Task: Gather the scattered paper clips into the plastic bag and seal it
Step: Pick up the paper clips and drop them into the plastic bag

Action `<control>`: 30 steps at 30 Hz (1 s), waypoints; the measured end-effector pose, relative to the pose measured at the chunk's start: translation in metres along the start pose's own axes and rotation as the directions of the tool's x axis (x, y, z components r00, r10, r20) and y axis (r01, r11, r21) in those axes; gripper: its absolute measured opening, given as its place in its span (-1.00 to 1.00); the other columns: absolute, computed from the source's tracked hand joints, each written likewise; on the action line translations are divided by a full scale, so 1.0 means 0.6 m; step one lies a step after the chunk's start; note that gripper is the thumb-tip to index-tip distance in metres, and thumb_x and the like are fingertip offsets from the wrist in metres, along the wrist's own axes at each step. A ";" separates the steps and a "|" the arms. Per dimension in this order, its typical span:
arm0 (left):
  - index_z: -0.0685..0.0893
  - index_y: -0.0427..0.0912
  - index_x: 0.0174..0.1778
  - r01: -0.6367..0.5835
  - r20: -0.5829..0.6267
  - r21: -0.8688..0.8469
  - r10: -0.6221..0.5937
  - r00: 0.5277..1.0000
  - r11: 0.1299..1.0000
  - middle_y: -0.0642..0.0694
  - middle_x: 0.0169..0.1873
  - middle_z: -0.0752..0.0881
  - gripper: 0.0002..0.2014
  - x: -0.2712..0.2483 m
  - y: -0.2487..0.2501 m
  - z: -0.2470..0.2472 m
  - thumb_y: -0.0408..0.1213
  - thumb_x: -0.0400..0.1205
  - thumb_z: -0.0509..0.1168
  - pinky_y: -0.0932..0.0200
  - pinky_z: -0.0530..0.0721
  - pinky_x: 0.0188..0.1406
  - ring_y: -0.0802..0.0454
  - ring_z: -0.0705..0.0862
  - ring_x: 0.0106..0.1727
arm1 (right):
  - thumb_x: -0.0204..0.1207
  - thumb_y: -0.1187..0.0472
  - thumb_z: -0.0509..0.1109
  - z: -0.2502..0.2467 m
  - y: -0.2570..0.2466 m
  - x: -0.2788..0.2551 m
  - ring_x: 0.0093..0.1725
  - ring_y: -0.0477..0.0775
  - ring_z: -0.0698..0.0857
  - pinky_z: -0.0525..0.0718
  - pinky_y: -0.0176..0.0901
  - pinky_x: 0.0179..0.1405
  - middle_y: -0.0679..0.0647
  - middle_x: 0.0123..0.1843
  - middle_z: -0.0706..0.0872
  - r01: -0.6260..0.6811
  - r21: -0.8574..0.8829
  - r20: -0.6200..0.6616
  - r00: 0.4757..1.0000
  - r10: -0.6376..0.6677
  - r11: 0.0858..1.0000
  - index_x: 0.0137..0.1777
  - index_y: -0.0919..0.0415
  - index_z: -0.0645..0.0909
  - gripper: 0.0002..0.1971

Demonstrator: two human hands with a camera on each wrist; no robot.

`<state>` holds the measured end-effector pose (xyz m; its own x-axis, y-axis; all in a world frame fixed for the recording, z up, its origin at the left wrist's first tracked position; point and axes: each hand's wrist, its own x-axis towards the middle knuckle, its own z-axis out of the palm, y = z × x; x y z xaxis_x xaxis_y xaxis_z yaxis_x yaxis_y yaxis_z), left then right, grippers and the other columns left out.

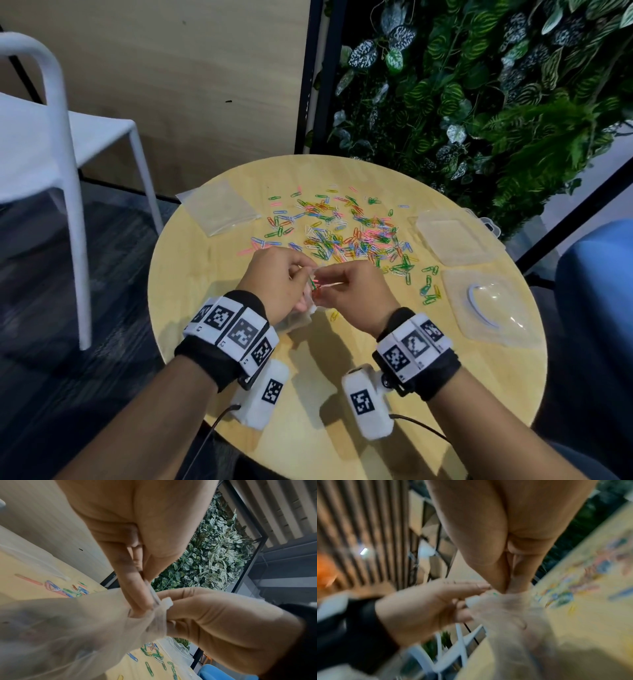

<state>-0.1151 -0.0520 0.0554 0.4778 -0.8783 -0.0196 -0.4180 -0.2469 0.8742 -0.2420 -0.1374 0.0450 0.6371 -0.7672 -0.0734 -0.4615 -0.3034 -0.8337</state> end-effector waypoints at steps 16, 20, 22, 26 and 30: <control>0.82 -0.20 -0.02 0.054 -0.068 -0.040 -0.057 0.996 0.998 -0.15 -0.42 0.75 -0.87 0.009 -0.019 -0.053 -0.36 0.66 0.34 -0.08 0.85 -0.29 -0.25 0.81 -0.43 | 0.68 -0.03 -0.15 -0.009 0.120 -0.051 0.71 0.19 0.05 0.15 0.14 0.65 0.01 0.74 -0.03 0.499 -0.713 0.541 0.838 -0.066 0.493 0.70 0.01 0.05 -0.43; 0.82 -0.18 -0.03 0.050 -0.064 -0.029 -0.052 0.997 0.998 -0.16 -0.37 0.77 -0.88 0.006 -0.018 -0.057 -0.36 0.66 0.36 -0.12 0.85 -0.31 -0.26 0.81 -0.44 | 0.74 -0.08 -0.21 -0.039 0.150 -0.057 0.72 0.08 -0.20 -0.07 0.18 0.68 -0.18 0.71 -0.32 0.428 -0.815 0.486 0.872 0.059 0.390 0.70 -0.07 -0.28 -0.43; 0.81 -0.20 -0.01 0.051 -0.061 -0.028 -0.052 0.997 0.998 -0.17 -0.36 0.78 -0.89 0.007 -0.019 -0.057 -0.35 0.66 0.36 -0.08 0.85 -0.34 -0.23 0.80 -0.46 | 0.69 -0.14 -0.32 -0.063 0.168 -0.056 0.70 0.07 -0.28 -0.13 0.22 0.67 -0.23 0.68 -0.37 0.359 -0.858 0.414 0.906 0.082 0.367 0.68 -0.12 -0.35 -0.42; 0.79 -0.23 0.01 0.057 -0.051 -0.031 -0.059 0.997 0.998 -0.12 -0.39 0.76 -0.88 0.006 -0.018 -0.057 -0.35 0.67 0.35 0.05 0.82 -0.41 -0.16 0.79 -0.50 | 0.42 -0.34 -0.58 -0.095 0.184 -0.032 0.70 0.14 -0.28 -0.19 0.27 0.64 -0.15 0.70 -0.35 0.216 -0.914 0.284 0.946 0.159 0.344 0.67 -0.15 -0.34 -0.22; 0.79 -0.20 0.00 0.054 -0.036 -0.023 -0.054 0.998 0.998 -0.17 -0.40 0.78 -0.89 0.007 -0.023 -0.059 -0.35 0.67 0.34 0.09 0.82 -0.42 -0.15 0.80 -0.49 | 0.66 -0.19 -0.35 -0.119 0.196 0.011 0.70 0.26 -0.23 -0.10 0.31 0.64 -0.05 0.72 -0.32 0.058 -0.933 0.149 0.961 0.235 0.355 0.68 -0.13 -0.28 -0.40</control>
<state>-0.0799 -0.0375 0.0605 0.5269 -0.8484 -0.0498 -0.3738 -0.2840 0.8830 -0.3360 -0.2187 -0.0140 0.5956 -0.7242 -0.3475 -0.7029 -0.6793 0.2109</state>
